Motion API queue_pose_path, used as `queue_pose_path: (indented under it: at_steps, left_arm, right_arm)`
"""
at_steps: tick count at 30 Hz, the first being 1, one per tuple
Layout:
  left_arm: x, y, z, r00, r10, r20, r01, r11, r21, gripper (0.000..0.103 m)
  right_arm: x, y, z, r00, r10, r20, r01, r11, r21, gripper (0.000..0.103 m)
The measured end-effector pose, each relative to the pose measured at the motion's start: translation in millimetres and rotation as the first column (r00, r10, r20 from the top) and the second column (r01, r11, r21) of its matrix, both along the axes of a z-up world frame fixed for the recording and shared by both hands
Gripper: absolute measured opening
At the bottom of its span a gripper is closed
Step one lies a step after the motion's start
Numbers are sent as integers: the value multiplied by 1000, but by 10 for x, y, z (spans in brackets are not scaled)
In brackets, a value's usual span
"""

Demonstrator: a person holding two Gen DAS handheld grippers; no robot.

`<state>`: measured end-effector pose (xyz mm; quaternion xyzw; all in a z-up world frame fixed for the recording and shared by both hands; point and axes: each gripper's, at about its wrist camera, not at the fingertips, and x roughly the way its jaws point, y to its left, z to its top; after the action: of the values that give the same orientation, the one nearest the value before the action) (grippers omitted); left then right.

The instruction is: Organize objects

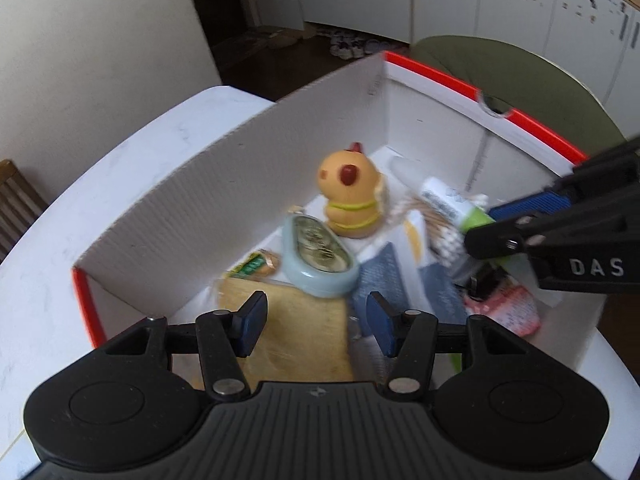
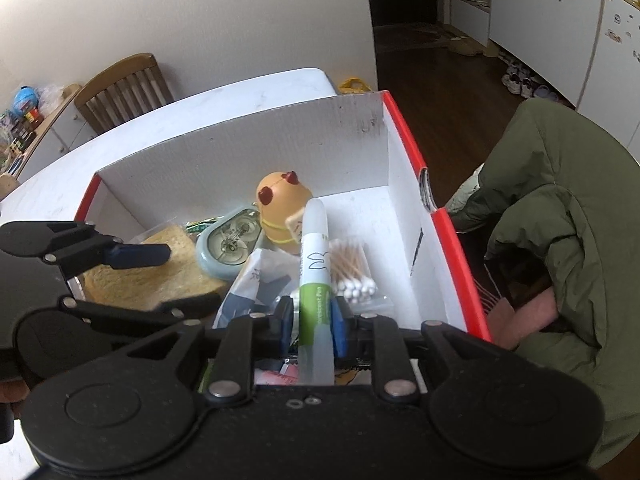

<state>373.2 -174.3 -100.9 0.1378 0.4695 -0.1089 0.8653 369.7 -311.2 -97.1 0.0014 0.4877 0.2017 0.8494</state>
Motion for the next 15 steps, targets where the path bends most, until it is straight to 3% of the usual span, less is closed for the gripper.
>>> queue_pose_path:
  at_steps: [7, 15]
  left_arm:
    - [-121, 4, 98, 1000, -13, 2, 13, 997, -72, 55]
    - [-310, 131, 356, 998, -13, 61, 25, 980, -196, 64]
  right_arm:
    - [-80, -83, 76, 1000, 28, 14, -29, 999, 33, 29]
    - [-218, -124, 211, 997, 51, 52, -54, 996, 66, 40]
